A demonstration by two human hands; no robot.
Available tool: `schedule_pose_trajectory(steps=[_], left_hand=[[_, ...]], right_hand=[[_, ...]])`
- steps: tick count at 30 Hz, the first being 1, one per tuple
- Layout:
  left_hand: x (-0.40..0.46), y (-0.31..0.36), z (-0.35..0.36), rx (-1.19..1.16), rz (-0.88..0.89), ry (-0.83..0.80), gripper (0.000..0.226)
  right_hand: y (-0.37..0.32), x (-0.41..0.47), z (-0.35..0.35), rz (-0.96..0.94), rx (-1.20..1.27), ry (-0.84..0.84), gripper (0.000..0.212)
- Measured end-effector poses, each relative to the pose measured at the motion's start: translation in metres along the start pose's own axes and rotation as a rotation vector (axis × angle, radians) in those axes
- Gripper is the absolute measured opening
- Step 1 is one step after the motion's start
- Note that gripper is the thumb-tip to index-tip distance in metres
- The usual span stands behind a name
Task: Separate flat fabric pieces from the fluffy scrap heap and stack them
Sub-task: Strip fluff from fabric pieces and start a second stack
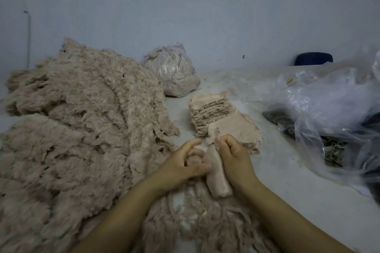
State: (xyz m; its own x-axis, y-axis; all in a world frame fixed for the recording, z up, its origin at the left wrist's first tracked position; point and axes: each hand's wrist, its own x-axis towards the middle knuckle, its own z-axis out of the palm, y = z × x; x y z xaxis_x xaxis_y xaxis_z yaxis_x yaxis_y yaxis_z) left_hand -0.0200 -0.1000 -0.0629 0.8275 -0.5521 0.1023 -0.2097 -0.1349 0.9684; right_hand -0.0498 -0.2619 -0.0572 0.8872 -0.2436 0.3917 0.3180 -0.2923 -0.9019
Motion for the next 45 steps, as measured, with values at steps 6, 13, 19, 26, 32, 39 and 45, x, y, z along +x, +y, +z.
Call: schedule_pose_trajectory(steps=[6,13,19,26,32,39,45], left_hand=[[0.002,0.004,0.007,-0.017,0.066,0.125,0.031],[-0.011,0.003,-0.015,-0.150,-0.100,0.334,0.040],[-0.011,0.010,0.010,-0.095,-0.162,0.076,0.062],[-0.011,0.010,0.010,-0.150,-0.191,-0.020,0.036],[-0.015,0.013,0.004,-0.150,-0.194,-0.028,0.019],[-0.015,0.013,-0.002,-0.211,-0.232,-0.011,0.031],[-0.021,0.014,-0.003,-0.210,-0.253,-0.153,0.014]], right_hand=[[0.004,0.006,-0.011,0.069,-0.035,0.224,0.043],[0.007,0.015,-0.042,0.232,-0.034,0.287,0.031],[0.001,-0.011,-0.001,0.241,0.200,0.087,0.035],[-0.001,-0.024,0.010,0.398,0.455,-0.146,0.049],[0.020,-0.005,0.000,0.176,0.011,0.110,0.035],[0.014,-0.004,-0.014,0.394,0.235,-0.098,0.038],[0.013,-0.003,-0.001,0.337,0.321,-0.061,0.019]])
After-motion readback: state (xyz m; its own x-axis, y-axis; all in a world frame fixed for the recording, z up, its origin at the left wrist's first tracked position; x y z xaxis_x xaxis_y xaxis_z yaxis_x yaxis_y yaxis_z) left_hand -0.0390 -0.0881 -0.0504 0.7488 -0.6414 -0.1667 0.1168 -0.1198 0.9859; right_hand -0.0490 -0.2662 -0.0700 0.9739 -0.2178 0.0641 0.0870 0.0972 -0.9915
